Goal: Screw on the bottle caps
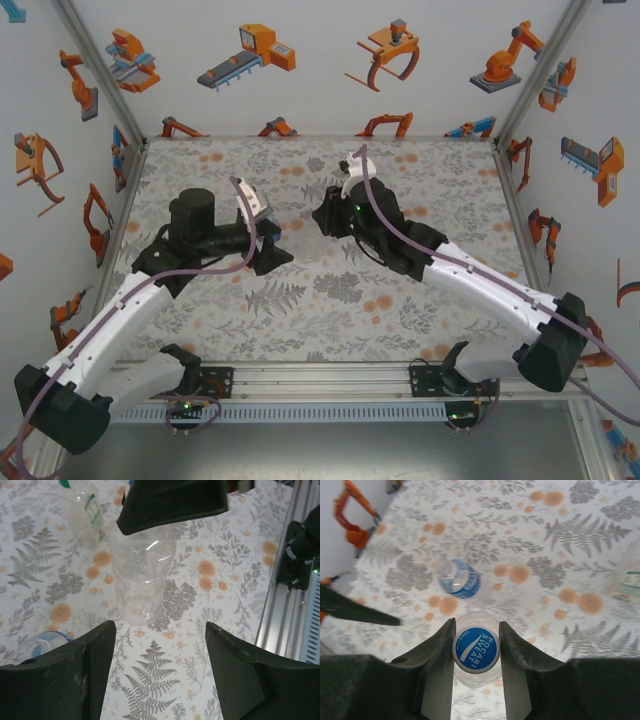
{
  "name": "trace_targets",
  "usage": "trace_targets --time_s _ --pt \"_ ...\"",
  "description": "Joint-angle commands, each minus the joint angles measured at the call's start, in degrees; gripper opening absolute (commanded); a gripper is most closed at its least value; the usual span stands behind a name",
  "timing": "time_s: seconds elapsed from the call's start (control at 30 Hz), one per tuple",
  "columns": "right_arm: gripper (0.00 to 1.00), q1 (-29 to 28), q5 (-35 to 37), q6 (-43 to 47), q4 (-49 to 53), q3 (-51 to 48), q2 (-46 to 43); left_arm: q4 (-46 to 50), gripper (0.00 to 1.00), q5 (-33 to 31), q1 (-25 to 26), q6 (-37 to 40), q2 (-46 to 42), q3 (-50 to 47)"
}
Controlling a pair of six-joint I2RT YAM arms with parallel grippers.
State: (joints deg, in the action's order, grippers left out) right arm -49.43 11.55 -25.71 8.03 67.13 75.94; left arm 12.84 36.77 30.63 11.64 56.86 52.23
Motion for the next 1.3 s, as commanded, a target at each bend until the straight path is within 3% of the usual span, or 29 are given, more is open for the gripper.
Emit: trace_targets --time_s 0.0,0.23,0.67,0.9,1.27 --pt "0.13 1.7 1.6 8.6 -4.5 1.0 2.2 -5.0 0.69 -2.2 -1.3 -2.5 -2.1 -1.7" --pt "0.12 6.5 1.2 16.7 -14.4 2.2 11.2 -3.5 0.68 -5.4 -1.6 -1.1 -2.0 -1.5" --pt "0.1 12.8 -1.8 19.3 -21.2 11.5 27.9 -2.6 0.66 -5.5 -1.6 0.3 -1.1 -1.4" --pt "0.12 13.5 -2.3 18.5 -20.4 13.8 31.4 -1.8 0.66 -5.3 -1.7 0.8 -0.9 -1.0" --pt "0.25 13.6 -1.6 18.2 -19.4 12.4 33.3 -1.4 0.66 -5.1 -1.7 1.0 -0.5 -0.7"
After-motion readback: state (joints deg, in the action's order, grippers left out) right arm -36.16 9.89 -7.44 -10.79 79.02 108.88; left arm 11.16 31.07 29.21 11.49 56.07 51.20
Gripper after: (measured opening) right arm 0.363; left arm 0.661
